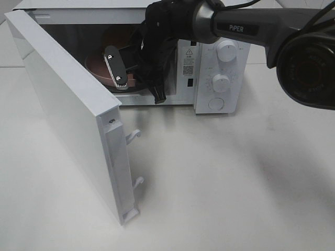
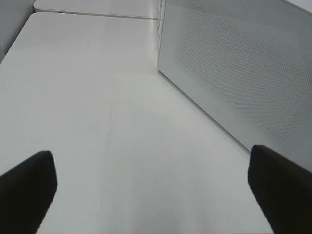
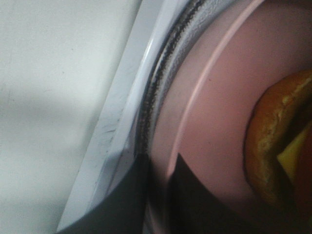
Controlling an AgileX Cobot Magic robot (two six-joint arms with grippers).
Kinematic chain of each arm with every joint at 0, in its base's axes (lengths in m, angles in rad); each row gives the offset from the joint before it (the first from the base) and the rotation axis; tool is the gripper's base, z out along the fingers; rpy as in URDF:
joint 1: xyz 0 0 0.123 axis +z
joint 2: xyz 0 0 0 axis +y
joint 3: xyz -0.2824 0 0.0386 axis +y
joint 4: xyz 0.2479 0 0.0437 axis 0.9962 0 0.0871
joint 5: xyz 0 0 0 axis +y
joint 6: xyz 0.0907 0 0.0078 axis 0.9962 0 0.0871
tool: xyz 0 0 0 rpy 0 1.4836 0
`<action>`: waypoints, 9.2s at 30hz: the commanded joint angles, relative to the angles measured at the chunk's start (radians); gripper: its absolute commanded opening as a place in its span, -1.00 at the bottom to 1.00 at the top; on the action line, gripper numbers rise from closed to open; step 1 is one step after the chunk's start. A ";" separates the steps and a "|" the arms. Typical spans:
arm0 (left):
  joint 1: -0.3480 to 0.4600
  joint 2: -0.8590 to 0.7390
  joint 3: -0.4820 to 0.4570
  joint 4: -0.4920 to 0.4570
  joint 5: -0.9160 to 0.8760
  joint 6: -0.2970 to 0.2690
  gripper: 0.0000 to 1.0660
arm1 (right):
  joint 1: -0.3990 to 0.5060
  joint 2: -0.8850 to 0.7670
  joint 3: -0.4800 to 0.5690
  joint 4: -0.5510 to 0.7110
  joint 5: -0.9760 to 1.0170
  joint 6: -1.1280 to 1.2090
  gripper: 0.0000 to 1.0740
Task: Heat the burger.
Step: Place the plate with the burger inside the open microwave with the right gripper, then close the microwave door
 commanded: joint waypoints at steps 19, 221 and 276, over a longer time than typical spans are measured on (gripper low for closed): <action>0.001 -0.005 0.000 -0.005 0.002 -0.007 0.88 | -0.002 -0.155 0.224 0.131 -0.137 -0.011 0.41; 0.001 0.000 -0.031 -0.002 -0.082 -0.015 0.64 | -0.548 -2.475 1.611 0.023 0.323 1.388 0.40; 0.000 0.947 0.335 0.300 -1.507 -0.191 -1.00 | -0.548 -2.475 1.611 0.023 0.323 1.387 0.40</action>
